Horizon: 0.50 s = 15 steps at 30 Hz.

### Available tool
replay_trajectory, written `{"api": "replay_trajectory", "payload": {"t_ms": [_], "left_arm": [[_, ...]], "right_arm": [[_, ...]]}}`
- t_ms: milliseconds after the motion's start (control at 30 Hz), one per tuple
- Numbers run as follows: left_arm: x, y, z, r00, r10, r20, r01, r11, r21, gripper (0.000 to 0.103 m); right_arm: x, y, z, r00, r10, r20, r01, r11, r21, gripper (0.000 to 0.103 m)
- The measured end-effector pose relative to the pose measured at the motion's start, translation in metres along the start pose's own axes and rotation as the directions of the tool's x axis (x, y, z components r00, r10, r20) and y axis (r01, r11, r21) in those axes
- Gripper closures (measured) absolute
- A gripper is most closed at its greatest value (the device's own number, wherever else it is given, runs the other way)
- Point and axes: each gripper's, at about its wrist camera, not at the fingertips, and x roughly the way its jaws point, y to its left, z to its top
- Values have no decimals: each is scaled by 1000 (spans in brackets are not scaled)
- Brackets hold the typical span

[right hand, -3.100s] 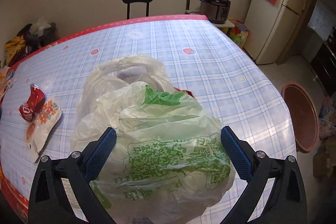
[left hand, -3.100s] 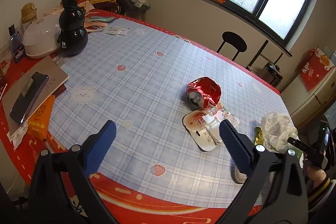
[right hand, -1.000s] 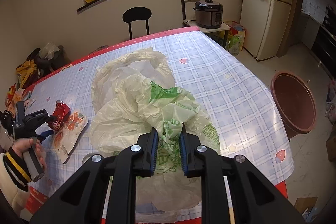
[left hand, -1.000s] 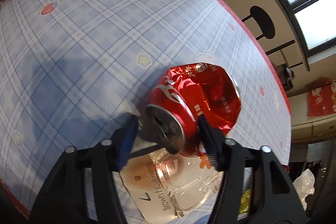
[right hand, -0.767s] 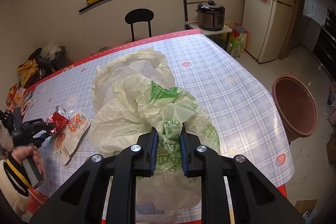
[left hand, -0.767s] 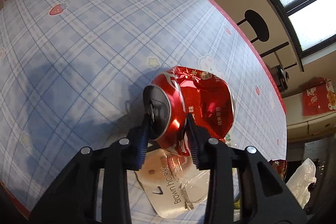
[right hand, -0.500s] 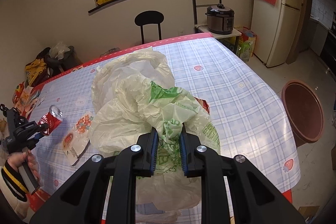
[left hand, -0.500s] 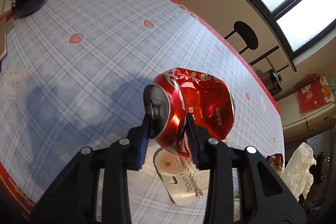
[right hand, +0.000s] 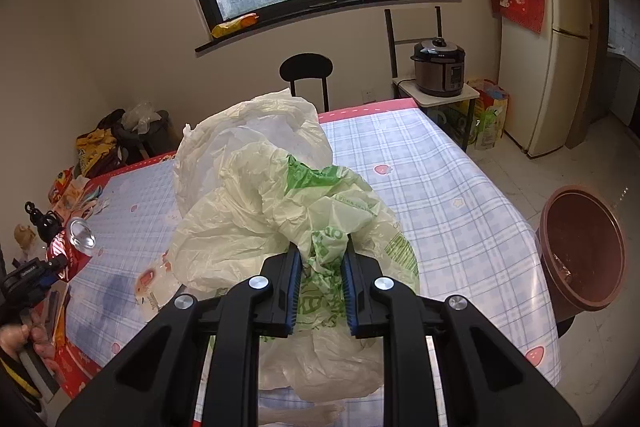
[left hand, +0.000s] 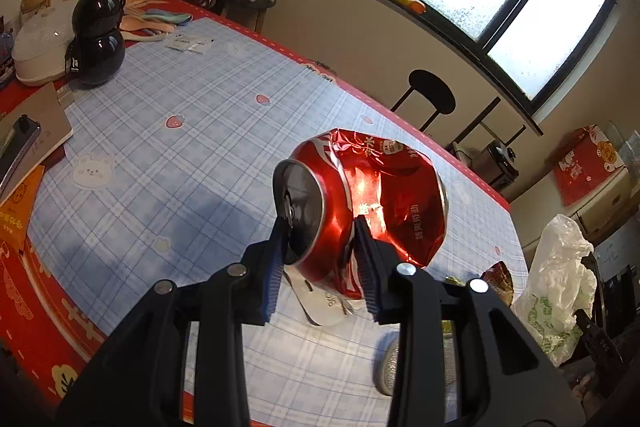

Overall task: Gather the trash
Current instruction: 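Drop the plastic bag into the brown bin with the right gripper while the left holds the can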

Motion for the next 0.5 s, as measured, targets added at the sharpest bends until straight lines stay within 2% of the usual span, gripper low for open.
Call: {"api": "replay_trajectory", "payload": {"t_ms": [267, 500], "left_arm": [[-32, -75, -33, 999, -31, 43, 30, 999, 13, 67], [-35, -148, -68, 997, -68, 37, 66, 997, 42, 67]], "right_arm": [[-28, -103, 26, 997, -44, 57, 41, 998, 53, 84], [-48, -220, 37, 979, -192, 72, 183, 976, 118, 84]]}}
